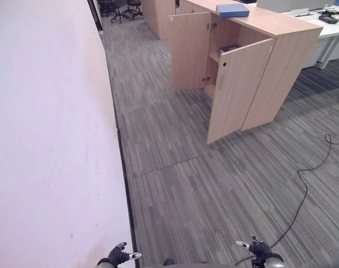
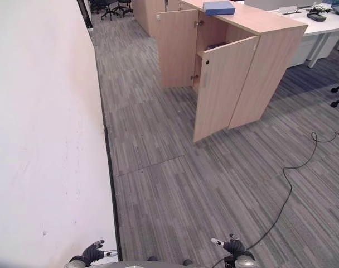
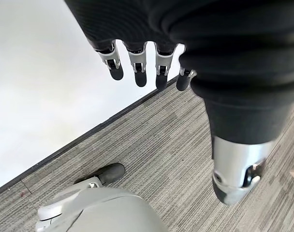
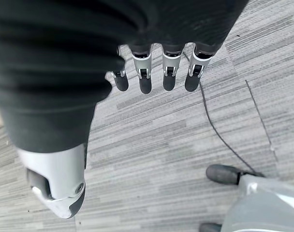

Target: Put the empty folder in the office cabinet

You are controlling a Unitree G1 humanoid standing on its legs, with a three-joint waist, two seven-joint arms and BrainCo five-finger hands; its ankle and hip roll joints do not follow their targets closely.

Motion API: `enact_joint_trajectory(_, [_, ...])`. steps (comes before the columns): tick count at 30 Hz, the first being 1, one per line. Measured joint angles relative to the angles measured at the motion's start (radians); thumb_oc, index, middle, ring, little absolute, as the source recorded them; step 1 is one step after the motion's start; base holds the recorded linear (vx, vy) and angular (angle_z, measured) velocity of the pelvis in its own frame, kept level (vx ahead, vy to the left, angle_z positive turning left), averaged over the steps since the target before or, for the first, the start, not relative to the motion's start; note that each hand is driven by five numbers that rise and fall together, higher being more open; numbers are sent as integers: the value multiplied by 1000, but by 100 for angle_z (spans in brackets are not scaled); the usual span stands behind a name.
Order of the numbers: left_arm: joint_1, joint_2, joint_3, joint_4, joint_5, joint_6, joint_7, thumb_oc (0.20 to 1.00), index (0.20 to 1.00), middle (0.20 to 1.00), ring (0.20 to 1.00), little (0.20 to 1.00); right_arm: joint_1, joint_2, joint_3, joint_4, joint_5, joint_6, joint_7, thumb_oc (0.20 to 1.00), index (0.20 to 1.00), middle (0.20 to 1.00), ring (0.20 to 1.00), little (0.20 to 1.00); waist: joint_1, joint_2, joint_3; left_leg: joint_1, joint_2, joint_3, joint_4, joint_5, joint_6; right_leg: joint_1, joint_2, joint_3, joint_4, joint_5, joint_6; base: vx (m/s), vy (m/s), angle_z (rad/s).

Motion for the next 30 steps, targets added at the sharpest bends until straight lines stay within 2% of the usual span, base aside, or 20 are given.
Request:
enact_joint_trajectory(9, [2,1,3,-11,-5,1,-3,1000,1000,1000,1000,1000,0,-1,3,-2,-1,1,6,1000,1000,1000,1000,1000,2,-13,-3,-4,-1,-21,1,0,-1,4,0,-23,1,3,-5,11,1,7])
enact_joint_trajectory(14, [18,25,-6,-152,-5,-10,-13,1000,1000,1000,1000,1000,4,-8,38,-84,-9,-1,19,1000,1000,1000,1000,1000,6,-21,-12,-3,-1,-30,8,8,-6,3,0,-30,4,3,-5,10,-6,5])
enact_joint_trajectory(20, [13,43,-6,-293,-15,-21,-32,1000,1000,1000,1000,1000,-9,-29,48,-217,-10,-12,24,1000,1000,1000,1000,1000,8,-10,-21,-1,0,-33,6,10,-8,5,0,-32,-1,3,-5,1,-1,1])
enact_joint_trajectory(30, [11,39,-16,-297,-14,-25,-42,1000,1000,1000,1000,1000,2,-30,82,-226,-41,-22,27,1000,1000,1000,1000,1000,10,-5,-23,-1,0,-36,8,13,-10,7,1,-36,-1,3,-5,0,0,0])
